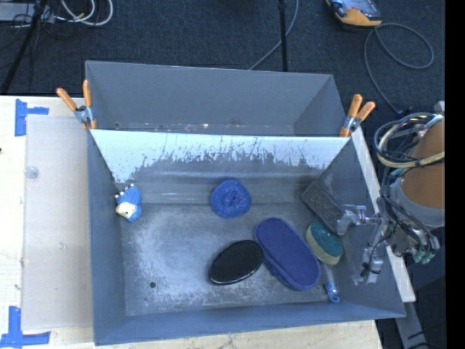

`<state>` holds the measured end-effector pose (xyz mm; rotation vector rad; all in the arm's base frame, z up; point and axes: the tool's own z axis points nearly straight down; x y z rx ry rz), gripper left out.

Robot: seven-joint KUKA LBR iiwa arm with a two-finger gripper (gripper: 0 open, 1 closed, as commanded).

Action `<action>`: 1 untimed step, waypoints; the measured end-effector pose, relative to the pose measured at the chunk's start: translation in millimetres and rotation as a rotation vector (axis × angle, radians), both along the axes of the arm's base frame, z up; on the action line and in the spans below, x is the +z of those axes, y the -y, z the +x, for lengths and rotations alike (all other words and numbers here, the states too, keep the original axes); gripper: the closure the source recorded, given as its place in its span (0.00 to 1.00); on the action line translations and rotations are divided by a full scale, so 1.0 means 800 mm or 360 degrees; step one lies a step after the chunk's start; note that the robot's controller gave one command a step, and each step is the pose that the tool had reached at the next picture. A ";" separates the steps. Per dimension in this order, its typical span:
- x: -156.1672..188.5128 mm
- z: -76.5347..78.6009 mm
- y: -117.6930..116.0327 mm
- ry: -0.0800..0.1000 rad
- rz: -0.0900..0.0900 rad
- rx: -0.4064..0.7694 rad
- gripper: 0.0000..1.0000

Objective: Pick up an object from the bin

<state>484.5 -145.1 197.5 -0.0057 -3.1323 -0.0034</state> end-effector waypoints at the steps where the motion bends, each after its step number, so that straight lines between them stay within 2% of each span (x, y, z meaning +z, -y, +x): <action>1: 0.005 0.002 -0.001 0.0013 -0.0003 0.0008 0.00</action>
Offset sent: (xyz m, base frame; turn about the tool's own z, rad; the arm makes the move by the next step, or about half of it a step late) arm -0.0041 0.0173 -0.0860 0.0418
